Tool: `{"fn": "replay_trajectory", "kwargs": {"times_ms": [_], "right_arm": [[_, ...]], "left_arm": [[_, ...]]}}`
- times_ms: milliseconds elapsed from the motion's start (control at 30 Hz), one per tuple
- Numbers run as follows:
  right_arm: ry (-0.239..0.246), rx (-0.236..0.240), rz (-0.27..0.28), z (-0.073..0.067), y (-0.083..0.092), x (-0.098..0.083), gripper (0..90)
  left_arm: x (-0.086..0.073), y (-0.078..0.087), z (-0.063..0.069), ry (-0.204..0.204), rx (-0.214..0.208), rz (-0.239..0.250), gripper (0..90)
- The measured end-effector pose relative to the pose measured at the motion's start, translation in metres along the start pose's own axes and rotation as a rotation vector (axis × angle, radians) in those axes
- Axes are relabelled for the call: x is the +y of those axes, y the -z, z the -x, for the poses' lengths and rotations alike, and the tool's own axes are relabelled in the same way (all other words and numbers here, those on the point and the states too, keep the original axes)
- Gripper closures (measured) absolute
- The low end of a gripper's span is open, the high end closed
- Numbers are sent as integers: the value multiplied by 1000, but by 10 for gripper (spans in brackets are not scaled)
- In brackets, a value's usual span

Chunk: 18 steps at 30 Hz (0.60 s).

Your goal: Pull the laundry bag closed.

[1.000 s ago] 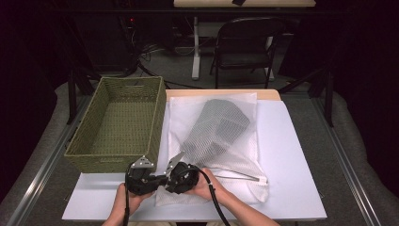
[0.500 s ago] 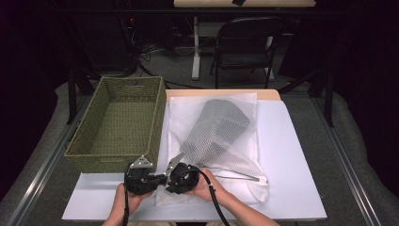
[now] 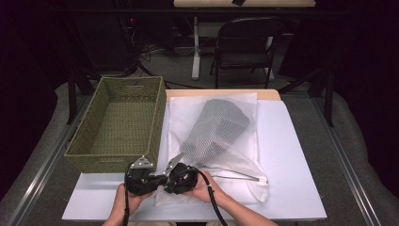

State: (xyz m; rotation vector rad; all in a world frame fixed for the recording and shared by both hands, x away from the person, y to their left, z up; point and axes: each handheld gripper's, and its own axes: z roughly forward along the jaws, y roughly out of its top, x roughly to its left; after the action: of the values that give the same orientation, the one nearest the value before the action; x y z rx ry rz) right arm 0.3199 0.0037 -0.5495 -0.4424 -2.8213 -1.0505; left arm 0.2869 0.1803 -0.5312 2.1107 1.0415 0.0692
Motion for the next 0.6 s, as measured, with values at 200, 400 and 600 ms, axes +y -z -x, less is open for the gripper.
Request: {"fn": "replay_trajectory", "kwargs": {"times_ms": [200, 400, 600], "right_arm": [[1, 8, -2, 1, 3, -2, 859], [19, -7, -17, -2, 5, -1, 861], [32, -23, -25, -4, 4, 0, 862]], "left_arm": [[0, -2, -2, 8, -4, -9, 745], [-1, -3, -3, 17, -26, -6, 762], [-2, -3, -1, 14, -29, -2, 851]]}}
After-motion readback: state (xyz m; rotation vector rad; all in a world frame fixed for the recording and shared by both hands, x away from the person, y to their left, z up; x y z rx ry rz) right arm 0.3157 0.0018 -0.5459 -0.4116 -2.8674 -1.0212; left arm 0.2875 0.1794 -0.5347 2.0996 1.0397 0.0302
